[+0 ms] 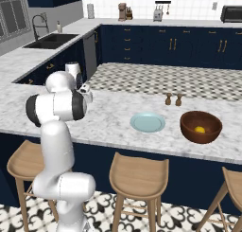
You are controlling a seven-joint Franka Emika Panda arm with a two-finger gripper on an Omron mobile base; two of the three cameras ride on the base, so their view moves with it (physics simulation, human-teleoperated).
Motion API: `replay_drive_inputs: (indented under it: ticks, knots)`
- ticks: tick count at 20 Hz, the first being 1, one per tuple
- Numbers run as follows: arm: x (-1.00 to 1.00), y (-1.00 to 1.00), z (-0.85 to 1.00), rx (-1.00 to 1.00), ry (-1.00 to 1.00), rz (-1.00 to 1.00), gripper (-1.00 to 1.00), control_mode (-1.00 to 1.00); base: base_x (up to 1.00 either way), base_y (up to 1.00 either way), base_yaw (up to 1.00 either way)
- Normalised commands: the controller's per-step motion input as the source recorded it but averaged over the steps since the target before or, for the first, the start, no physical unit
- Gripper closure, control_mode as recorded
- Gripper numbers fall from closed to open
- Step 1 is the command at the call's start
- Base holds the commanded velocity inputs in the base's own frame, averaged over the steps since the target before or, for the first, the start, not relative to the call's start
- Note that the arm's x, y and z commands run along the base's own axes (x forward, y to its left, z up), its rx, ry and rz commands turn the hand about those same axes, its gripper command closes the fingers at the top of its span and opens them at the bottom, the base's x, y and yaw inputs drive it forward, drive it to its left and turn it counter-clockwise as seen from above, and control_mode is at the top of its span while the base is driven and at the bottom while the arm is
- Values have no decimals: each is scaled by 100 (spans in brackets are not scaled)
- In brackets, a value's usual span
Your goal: Pick the chicken drumstick and lemon from their plates and place them in the bowl. Then put the bowl in the fridge.
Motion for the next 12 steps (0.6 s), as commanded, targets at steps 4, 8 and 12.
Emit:
replay_drive_inputs:
  ticks: [4, 8, 12]
  knots:
    - [-5, -100, 34, 0, 3, -20, 100, -100, 0, 0, 0]
    - [0, -100, 24, 0, 7, -26, 100, -100, 0, 0, 0]
    - [0, -100, 14, 0, 10, -29, 100, -100, 0, 0, 0]
